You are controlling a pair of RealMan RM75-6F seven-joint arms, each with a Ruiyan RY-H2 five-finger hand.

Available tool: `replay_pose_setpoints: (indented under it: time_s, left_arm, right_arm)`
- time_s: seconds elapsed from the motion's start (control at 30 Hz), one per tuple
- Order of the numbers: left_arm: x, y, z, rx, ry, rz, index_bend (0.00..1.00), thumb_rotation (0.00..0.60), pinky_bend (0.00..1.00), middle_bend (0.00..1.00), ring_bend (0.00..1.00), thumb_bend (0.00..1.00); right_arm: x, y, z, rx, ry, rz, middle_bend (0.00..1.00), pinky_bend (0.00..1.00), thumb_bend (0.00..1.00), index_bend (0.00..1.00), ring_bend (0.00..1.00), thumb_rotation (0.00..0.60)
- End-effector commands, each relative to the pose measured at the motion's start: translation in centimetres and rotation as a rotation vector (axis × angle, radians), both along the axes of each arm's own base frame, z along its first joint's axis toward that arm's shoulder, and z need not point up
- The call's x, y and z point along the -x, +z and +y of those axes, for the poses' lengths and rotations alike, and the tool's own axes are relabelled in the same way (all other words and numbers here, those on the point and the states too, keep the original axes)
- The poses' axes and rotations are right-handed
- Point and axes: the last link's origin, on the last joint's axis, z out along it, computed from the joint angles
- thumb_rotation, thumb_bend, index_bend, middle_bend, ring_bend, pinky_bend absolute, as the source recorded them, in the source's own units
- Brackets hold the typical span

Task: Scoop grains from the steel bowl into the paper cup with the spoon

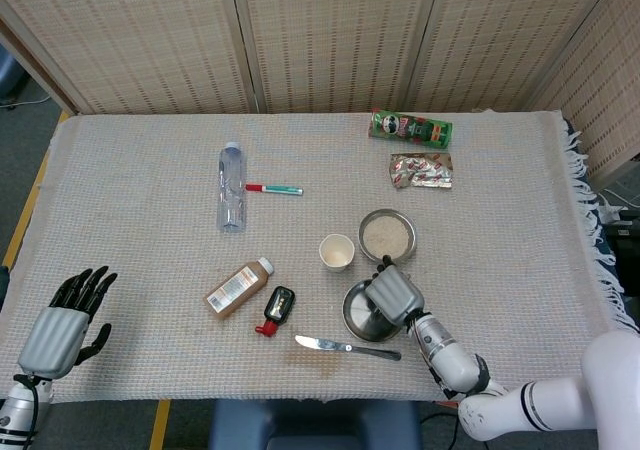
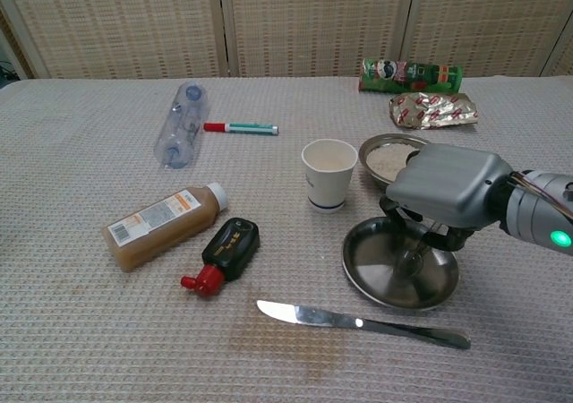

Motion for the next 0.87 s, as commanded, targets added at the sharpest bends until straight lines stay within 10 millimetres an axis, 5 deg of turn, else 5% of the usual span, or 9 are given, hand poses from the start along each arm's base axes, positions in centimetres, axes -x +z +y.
replay_pose_setpoints:
  time_s: [0.03, 0.23, 0.33, 0.5, 0.67, 0.87]
  left_arm:
    - [0.1, 0.1, 0.0, -0.003, 0.002, -0.002, 0.00, 0.600, 0.12, 0.00, 0.00, 0.43]
    - [0.1, 0.5, -0.2, -0.016, 0.000, -0.007, 0.00, 0.600, 0.12, 0.00, 0.00, 0.43]
    - [0.1, 0.9, -0.3, -0.037, -0.004, -0.014, 0.00, 0.600, 0.12, 0.00, 0.00, 0.43]
    - [0.6, 1.3, -0.3, -0.067, 0.041, -0.031, 0.00, 0.600, 0.13, 0.00, 0.00, 0.43]
    - [0.8, 1.7, 0.0, -0.109, 0.093, -0.026, 0.00, 0.600, 0.13, 0.00, 0.00, 0.43]
    - [0.8, 1.6, 0.1, -0.106, 0.095, -0.006, 0.00, 0.600, 0.13, 0.00, 0.00, 0.43]
  right_arm:
    - [-0.3, 0.7, 0.1, 0.015, -0.030, -0.023, 0.28, 0.18, 0.33, 0.17, 0.21, 0.600]
    - [0.2, 5.1, 1.8, 0.136, -0.108, -0.330, 0.11, 0.10, 0.24, 0.02, 0.04, 0.600]
    - [4.2, 7.8, 4.5, 0.279, -0.176, -0.475, 0.05, 0.01, 0.19, 0.00, 0.00, 0.600]
    - [10.9, 10.3, 9.0, 0.527, -0.222, -0.527, 0.02, 0.00, 0.15, 0.00, 0.00, 0.600]
    - [10.1, 11.2, 9.8, 0.555, -0.145, -0.513, 0.01, 0.00, 0.15, 0.00, 0.00, 0.600]
    - [11.8, 12.4, 10.1, 0.528, -0.233, -0.492, 0.01, 0.00, 0.15, 0.00, 0.00, 0.600]
